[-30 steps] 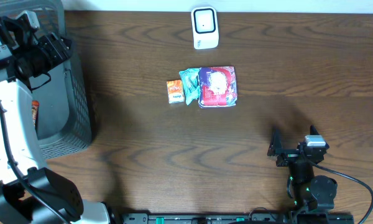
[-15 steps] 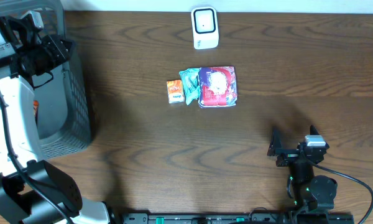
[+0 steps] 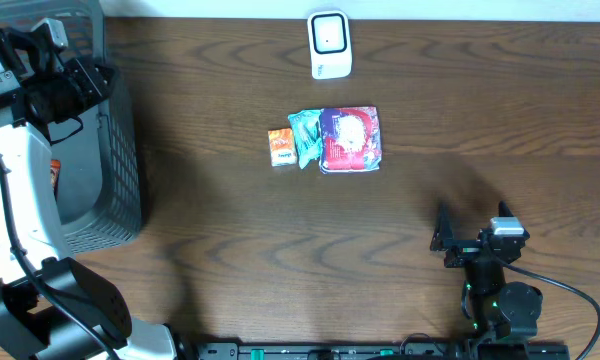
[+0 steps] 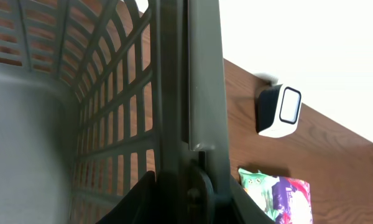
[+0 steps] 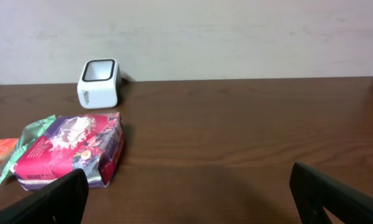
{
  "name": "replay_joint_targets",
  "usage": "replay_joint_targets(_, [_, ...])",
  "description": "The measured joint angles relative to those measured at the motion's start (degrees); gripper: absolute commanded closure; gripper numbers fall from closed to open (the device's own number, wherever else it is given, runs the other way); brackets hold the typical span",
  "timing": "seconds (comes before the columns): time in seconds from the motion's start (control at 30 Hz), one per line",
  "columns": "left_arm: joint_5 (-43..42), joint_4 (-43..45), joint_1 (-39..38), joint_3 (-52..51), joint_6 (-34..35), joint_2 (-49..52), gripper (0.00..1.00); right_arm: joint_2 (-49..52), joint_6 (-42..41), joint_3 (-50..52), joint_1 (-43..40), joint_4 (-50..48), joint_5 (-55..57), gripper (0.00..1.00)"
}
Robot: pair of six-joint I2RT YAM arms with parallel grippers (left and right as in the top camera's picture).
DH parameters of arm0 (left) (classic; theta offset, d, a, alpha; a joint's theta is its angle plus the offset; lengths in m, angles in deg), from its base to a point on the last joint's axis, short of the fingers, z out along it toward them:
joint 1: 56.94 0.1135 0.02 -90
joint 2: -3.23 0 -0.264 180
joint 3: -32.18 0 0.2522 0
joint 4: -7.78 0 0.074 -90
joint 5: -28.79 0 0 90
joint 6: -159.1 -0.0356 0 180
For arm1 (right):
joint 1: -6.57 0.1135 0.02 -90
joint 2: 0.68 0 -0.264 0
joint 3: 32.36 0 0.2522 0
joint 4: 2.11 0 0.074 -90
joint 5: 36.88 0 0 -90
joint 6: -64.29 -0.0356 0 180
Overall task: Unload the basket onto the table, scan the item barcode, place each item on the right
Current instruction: 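Lower the left gripper into the basket over the red chocolate bar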
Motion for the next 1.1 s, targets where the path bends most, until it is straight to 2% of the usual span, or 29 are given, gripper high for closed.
replay_joint_targets(0.2, [-2.6, -0.3, -1.0, 0.0, -1.2, 0.2, 0.81, 0.0, 0.0, 0.0, 0.0, 0.0, 0.0, 0.01])
replay_joint_targets(0.47, [-4.9, -0.3, -6.3, 0.0, -2.8, 0.3, 0.8, 0.0, 0.0, 0.0, 0.0, 0.0, 0.0, 0.01])
replay_joint_targets(0.5, [-5.2, -0.3, -6.7, 0.0, -2.9, 0.3, 0.74, 0.0, 0.0, 0.0, 0.0, 0.0, 0.0, 0.01])
replay_joint_targets(0.53, [-5.5, -0.3, -7.0, 0.0, -2.9, 0.3, 0.62, 0.0, 0.0, 0.0, 0.0, 0.0, 0.0, 0.01])
replay_joint_targets(0.7, [-8.5, -0.1, -7.0, 0.0, -2.4, 0.3, 0.57, 0.0, 0.0, 0.0, 0.0, 0.0, 0.0, 0.01])
replay_joint_targets(0.77, [-9.3, 0.4, -6.8, 0.0, -2.3, 0.4, 0.5, 0.0, 0.0, 0.0, 0.0, 0.0, 0.0, 0.01])
replay_joint_targets(1.1, [-11.4, 6.7, -3.9, 0.0, 0.5, 0.3, 0.45, 0.0, 0.0, 0.0, 0.0, 0.0, 0.0, 0.01])
